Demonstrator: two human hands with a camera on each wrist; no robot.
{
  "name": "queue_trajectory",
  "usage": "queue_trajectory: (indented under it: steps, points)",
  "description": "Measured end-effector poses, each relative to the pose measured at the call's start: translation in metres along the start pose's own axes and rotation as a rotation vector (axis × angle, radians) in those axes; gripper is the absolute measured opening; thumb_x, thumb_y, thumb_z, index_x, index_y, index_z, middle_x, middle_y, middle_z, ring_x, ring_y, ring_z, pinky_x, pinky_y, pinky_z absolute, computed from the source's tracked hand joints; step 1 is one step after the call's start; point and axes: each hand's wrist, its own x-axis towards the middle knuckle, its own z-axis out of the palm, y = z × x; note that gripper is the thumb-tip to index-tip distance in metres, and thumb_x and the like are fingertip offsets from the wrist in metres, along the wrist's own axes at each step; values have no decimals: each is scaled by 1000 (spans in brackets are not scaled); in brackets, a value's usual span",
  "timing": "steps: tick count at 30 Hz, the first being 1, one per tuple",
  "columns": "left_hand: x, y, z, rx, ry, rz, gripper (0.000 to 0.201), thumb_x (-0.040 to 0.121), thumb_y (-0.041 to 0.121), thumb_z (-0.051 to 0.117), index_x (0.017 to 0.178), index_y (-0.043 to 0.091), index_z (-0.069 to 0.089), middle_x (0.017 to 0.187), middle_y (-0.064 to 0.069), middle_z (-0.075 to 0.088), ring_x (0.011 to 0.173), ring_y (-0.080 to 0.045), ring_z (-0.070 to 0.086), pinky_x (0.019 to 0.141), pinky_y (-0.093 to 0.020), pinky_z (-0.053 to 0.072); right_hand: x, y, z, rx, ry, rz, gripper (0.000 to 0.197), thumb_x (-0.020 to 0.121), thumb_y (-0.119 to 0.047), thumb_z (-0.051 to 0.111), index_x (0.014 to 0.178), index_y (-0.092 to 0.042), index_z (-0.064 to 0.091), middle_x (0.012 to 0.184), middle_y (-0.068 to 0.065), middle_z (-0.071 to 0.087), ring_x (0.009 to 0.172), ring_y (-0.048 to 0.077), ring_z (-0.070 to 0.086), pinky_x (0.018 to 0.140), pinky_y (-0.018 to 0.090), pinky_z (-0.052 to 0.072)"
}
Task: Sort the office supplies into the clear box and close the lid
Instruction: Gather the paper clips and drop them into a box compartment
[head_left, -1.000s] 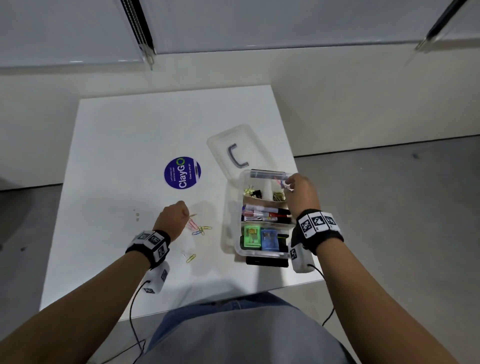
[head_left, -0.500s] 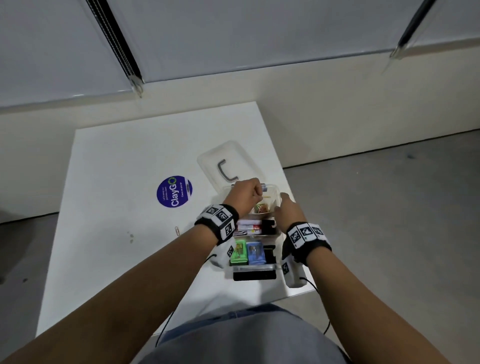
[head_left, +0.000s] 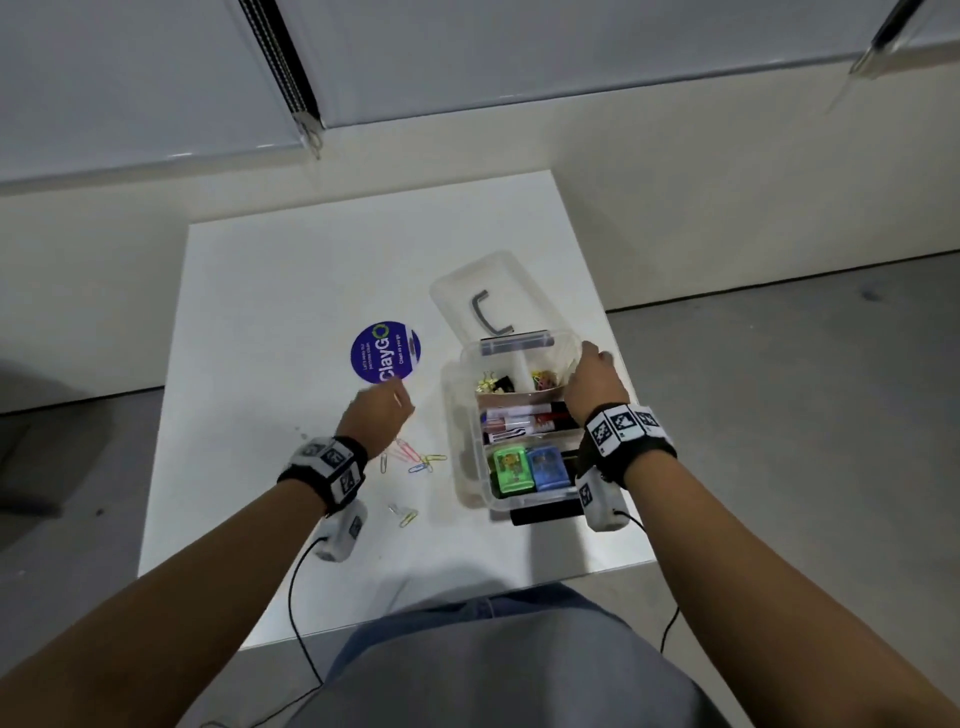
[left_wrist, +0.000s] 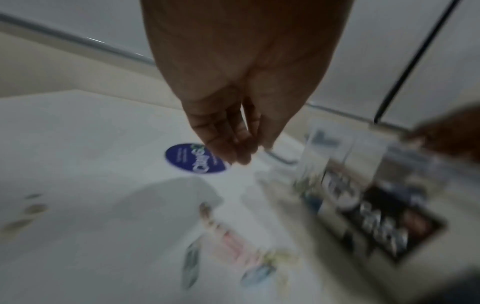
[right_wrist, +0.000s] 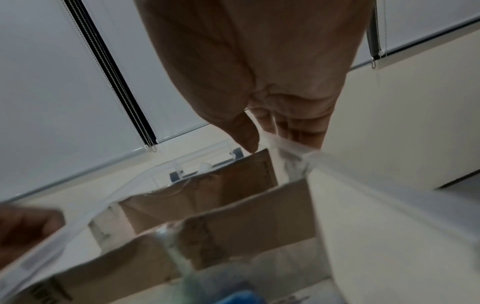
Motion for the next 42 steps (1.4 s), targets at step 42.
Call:
queue_trajectory:
  steps: [42]
  points:
    - [-20, -87, 43, 170, -155, 3, 16, 91, 8, 52, 105, 0, 56, 109, -19, 58, 101, -33, 56, 82, -37, 43, -61, -102, 200, -354, -269, -211, 36, 93, -3, 40, 129, 0, 44, 131, 19, 47, 115, 35, 56, 90, 40, 47]
